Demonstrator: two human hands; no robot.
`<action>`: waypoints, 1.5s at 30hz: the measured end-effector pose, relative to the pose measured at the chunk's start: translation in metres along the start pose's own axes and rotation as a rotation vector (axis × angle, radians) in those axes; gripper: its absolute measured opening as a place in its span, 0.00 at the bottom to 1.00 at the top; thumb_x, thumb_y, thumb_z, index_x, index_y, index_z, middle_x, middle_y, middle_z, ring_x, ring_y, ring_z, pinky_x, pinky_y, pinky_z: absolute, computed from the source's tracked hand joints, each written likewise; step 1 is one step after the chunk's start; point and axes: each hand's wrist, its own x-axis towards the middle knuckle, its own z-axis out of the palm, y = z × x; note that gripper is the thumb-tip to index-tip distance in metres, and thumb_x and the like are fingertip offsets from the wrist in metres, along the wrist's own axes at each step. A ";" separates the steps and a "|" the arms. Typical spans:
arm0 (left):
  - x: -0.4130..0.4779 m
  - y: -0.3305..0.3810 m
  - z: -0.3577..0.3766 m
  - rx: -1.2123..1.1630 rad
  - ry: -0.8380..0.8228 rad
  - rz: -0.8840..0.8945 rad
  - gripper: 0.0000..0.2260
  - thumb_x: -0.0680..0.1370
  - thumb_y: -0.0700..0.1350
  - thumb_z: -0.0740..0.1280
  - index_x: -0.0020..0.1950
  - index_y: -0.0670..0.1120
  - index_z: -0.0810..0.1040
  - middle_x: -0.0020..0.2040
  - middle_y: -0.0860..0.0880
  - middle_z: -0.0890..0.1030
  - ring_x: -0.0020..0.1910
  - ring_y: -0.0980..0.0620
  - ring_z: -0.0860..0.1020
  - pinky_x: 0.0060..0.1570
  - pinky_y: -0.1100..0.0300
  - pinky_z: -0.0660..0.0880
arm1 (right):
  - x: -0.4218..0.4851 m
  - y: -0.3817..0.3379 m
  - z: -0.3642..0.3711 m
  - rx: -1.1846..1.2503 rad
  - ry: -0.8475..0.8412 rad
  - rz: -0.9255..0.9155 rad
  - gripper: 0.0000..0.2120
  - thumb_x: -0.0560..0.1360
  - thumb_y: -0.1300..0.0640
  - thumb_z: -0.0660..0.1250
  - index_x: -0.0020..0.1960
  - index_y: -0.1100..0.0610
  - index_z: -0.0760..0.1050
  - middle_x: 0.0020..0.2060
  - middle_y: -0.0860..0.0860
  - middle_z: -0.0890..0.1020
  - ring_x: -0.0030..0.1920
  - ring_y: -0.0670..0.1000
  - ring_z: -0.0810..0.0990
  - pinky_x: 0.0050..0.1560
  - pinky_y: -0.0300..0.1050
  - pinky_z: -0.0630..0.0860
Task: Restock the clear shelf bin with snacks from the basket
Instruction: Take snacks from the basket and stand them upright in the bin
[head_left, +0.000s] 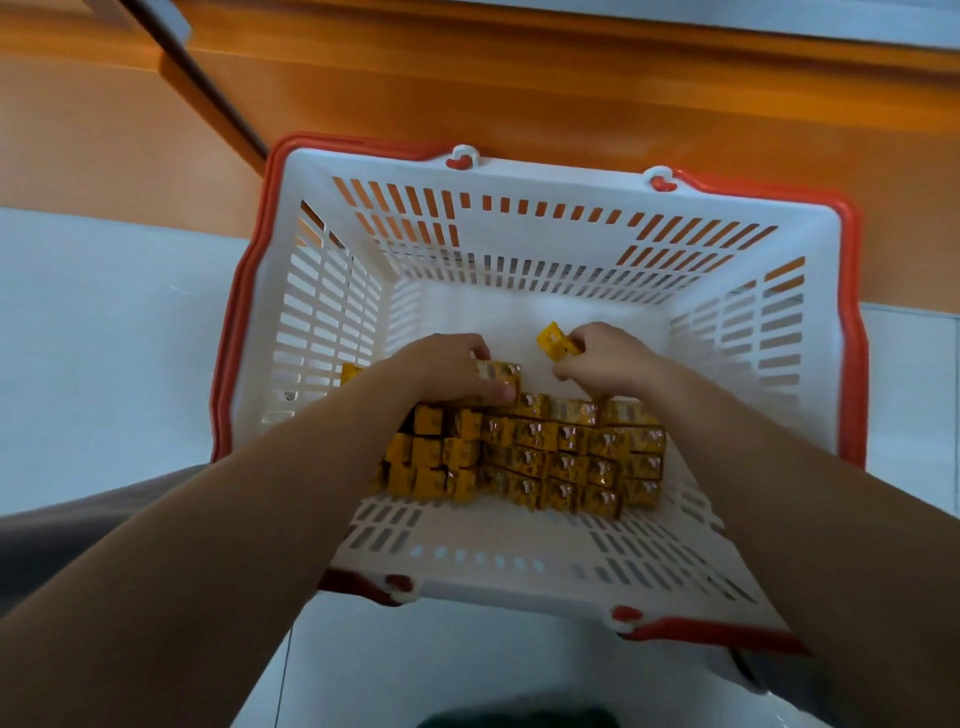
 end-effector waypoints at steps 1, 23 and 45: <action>0.001 0.002 0.000 -0.002 0.021 -0.014 0.35 0.67 0.74 0.71 0.66 0.54 0.75 0.58 0.52 0.75 0.54 0.50 0.72 0.51 0.53 0.70 | -0.005 0.002 0.001 -0.013 -0.028 0.004 0.10 0.73 0.50 0.71 0.40 0.54 0.74 0.35 0.52 0.76 0.35 0.50 0.76 0.34 0.44 0.68; -0.032 0.029 -0.013 -0.150 0.295 -0.033 0.30 0.71 0.66 0.75 0.65 0.51 0.75 0.53 0.49 0.79 0.49 0.48 0.78 0.45 0.54 0.75 | -0.040 0.005 -0.005 -0.021 0.011 0.059 0.18 0.72 0.50 0.75 0.59 0.53 0.76 0.42 0.45 0.76 0.40 0.46 0.78 0.33 0.41 0.72; -0.250 0.185 -0.133 -1.170 0.456 0.288 0.17 0.77 0.62 0.66 0.50 0.50 0.86 0.40 0.50 0.88 0.38 0.46 0.87 0.30 0.58 0.78 | -0.267 -0.155 -0.167 1.100 0.255 -0.384 0.13 0.70 0.64 0.76 0.53 0.56 0.81 0.41 0.54 0.86 0.36 0.52 0.83 0.40 0.48 0.78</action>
